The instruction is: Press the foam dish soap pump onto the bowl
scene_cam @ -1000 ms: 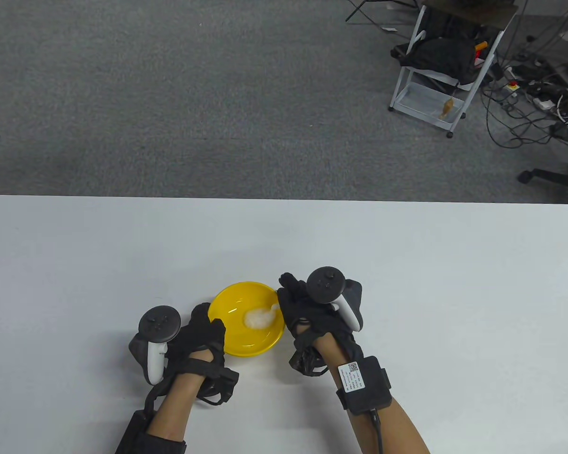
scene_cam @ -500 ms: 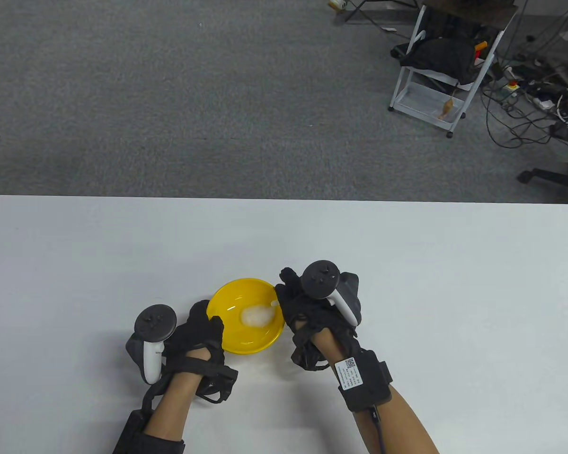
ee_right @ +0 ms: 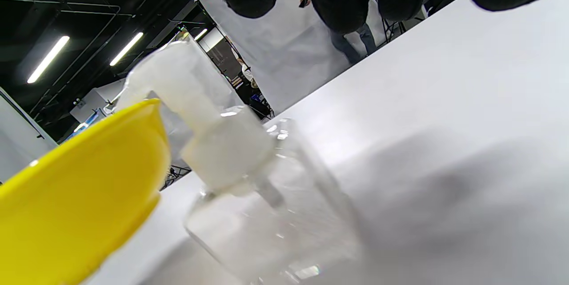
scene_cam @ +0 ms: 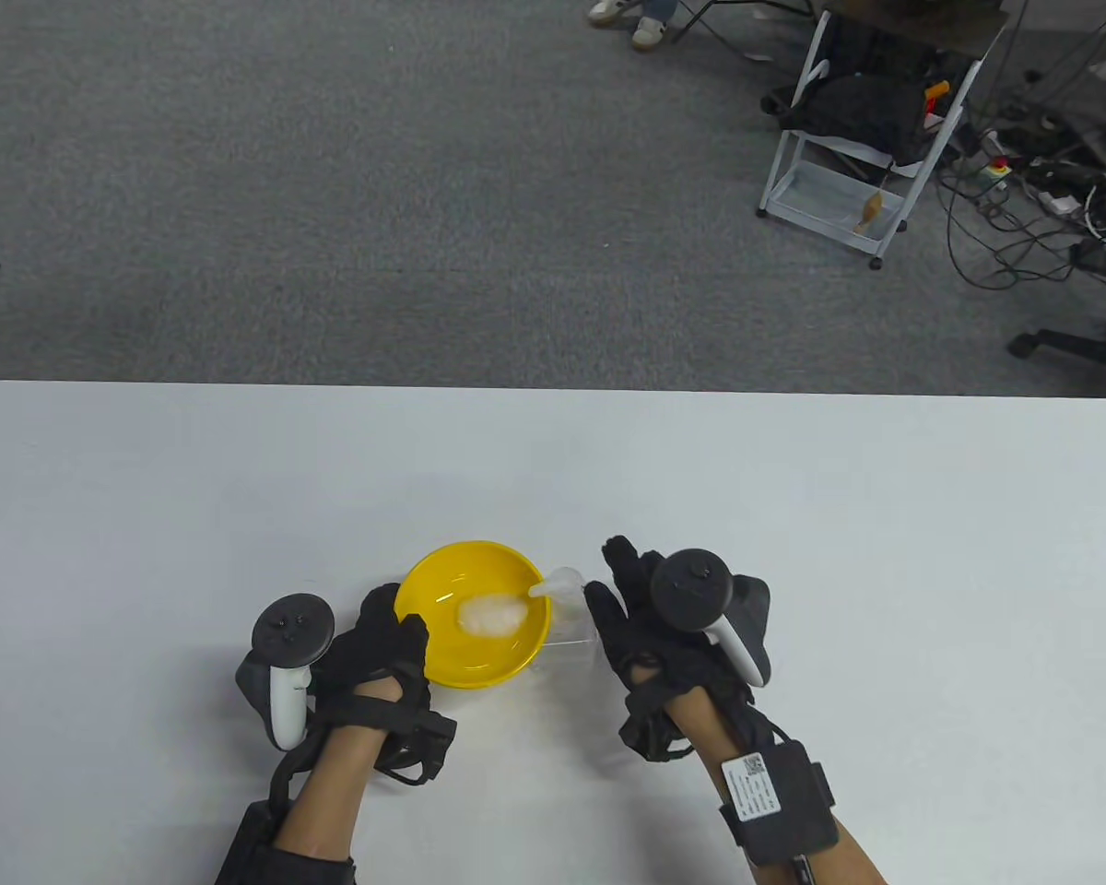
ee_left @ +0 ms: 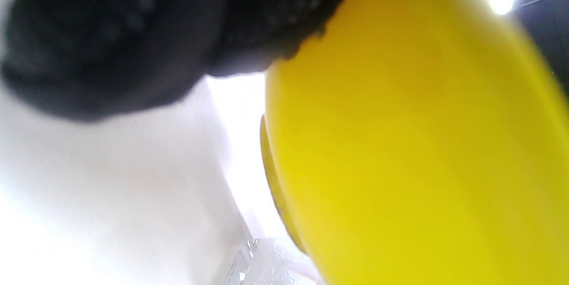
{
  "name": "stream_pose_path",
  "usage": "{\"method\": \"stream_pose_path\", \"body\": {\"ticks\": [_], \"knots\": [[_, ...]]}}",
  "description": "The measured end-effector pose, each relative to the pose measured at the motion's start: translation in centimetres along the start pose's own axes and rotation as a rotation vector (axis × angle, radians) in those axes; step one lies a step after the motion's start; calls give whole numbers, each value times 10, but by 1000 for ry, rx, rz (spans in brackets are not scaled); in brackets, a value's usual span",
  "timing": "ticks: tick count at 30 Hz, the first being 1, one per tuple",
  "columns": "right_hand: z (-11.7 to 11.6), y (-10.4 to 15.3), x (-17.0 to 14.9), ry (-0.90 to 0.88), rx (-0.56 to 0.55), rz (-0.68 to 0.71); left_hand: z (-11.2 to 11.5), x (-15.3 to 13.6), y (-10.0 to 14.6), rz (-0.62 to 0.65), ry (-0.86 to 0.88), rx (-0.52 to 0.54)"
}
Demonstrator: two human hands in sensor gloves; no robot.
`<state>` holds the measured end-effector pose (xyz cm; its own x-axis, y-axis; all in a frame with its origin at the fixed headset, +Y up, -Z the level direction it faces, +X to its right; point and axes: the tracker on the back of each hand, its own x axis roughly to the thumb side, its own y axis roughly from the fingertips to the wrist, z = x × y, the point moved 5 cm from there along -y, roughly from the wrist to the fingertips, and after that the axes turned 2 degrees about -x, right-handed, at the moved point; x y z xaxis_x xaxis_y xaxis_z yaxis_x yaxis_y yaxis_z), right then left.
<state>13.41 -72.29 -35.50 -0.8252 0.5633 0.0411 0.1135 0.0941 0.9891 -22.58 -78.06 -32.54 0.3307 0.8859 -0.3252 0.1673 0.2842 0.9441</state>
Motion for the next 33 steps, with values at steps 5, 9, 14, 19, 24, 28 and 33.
{"method": "stream_pose_path", "body": {"ticks": [5, 9, 14, 19, 24, 28, 33], "knots": [[0, 46, -51, -62, 17, -42, -4, -3, 0, -10, 21, 2], [-1, 69, -85, -72, -55, -60, -8, -3, 1, -13, 22, 14], [-3, 71, -99, 6, -60, -77, -13, -9, 3, -23, 60, 20], [-8, 68, -92, 18, -58, -71, -30, -21, 9, -65, 123, 26], [-18, 64, -91, 41, -28, -77, -61, -42, 14, -143, 76, 106], [-19, 62, -92, 42, -26, -83, -84, -66, 18, -229, 34, 153], [-20, 61, -92, 47, -18, -81, -101, -90, 20, -323, -30, 206]]}}
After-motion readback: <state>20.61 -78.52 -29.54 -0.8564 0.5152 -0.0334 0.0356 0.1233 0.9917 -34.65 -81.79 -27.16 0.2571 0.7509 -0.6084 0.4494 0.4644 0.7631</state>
